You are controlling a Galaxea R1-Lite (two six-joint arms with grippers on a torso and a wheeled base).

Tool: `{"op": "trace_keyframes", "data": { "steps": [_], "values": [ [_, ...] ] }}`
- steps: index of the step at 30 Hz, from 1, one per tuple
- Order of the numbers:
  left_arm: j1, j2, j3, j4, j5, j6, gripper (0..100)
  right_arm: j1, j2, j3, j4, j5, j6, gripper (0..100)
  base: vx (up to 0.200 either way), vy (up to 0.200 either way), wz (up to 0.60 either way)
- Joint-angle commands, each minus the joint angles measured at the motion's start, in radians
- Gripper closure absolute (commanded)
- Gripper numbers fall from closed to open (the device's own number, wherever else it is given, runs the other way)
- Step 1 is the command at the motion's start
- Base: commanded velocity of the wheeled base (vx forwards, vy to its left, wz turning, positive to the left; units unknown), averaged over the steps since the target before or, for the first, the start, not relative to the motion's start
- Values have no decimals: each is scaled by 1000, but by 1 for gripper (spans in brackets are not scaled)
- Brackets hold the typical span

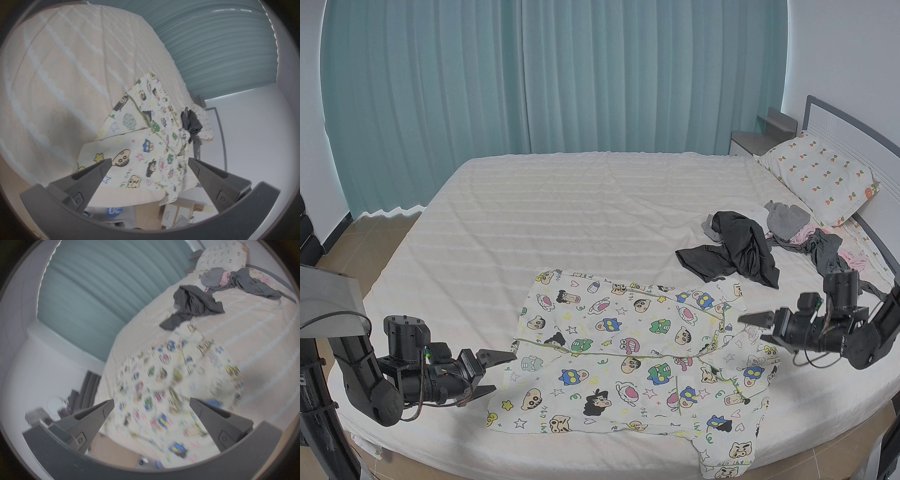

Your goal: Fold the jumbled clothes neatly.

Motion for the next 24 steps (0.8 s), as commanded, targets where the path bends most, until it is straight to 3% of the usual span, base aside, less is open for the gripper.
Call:
{"op": "trace_keyframes", "data": {
  "steps": [1, 6, 24],
  "values": [
    [40, -20, -10, -78, -63, -109, 0, 100, 383, -262, -273, -175, 137, 0, 200, 0, 0],
    [34, 3, -1, -124, -61, -112, 0, 105, 429, -325, -193, -187, 135, 0, 200, 0, 0],
    [20, 23, -1, -128, -52, -101, 0, 133, 513, -402, -31, -305, 129, 0, 0, 0, 0]
  ]
}}
